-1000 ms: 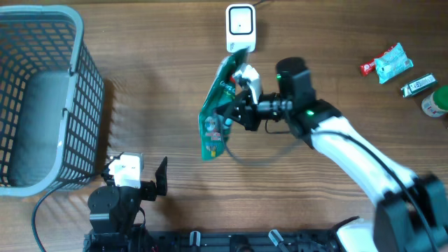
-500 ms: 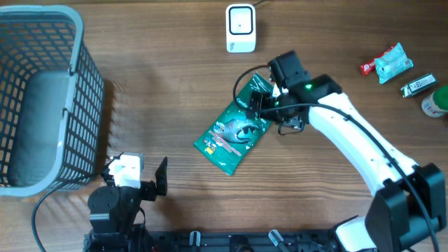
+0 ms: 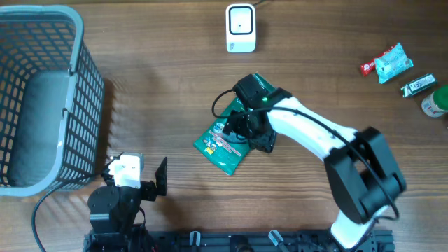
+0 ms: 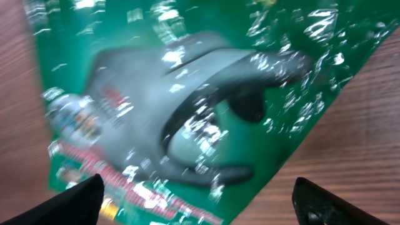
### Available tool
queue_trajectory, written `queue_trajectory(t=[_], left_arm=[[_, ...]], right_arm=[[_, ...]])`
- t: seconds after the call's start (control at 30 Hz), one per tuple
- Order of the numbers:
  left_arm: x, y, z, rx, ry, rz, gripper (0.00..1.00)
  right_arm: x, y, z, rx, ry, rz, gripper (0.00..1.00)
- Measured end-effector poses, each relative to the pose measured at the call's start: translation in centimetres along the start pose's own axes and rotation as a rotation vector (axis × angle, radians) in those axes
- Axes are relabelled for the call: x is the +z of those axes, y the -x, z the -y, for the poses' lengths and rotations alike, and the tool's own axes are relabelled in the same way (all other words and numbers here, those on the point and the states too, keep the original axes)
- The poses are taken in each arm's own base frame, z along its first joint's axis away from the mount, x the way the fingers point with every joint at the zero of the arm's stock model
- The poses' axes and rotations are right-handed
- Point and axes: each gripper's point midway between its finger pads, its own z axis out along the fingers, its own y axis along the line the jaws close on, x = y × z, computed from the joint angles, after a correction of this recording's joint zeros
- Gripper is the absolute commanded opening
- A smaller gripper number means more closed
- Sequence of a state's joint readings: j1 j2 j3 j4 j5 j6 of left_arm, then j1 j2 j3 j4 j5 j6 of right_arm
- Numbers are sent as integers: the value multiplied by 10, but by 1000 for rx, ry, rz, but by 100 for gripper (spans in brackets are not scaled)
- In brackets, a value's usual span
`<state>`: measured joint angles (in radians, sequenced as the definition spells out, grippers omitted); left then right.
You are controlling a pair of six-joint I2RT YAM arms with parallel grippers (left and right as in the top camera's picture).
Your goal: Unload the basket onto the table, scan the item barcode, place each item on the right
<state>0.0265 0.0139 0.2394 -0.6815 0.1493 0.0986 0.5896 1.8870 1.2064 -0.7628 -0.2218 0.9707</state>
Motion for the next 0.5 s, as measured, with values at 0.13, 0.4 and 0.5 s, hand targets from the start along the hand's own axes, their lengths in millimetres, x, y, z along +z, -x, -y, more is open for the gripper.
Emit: queue_trajectory(t=[0.13, 0.4, 0.5], left_arm=[[0, 0, 0, 0, 0, 0, 100], [0, 0, 0, 0, 0, 0, 100], [0, 0, 0, 0, 0, 0, 100]], right_arm=[[5, 14, 0, 50, -51, 13, 98], [18, 11, 18, 180, -164, -23, 95], [21, 11, 13, 232, -129, -27, 29]])
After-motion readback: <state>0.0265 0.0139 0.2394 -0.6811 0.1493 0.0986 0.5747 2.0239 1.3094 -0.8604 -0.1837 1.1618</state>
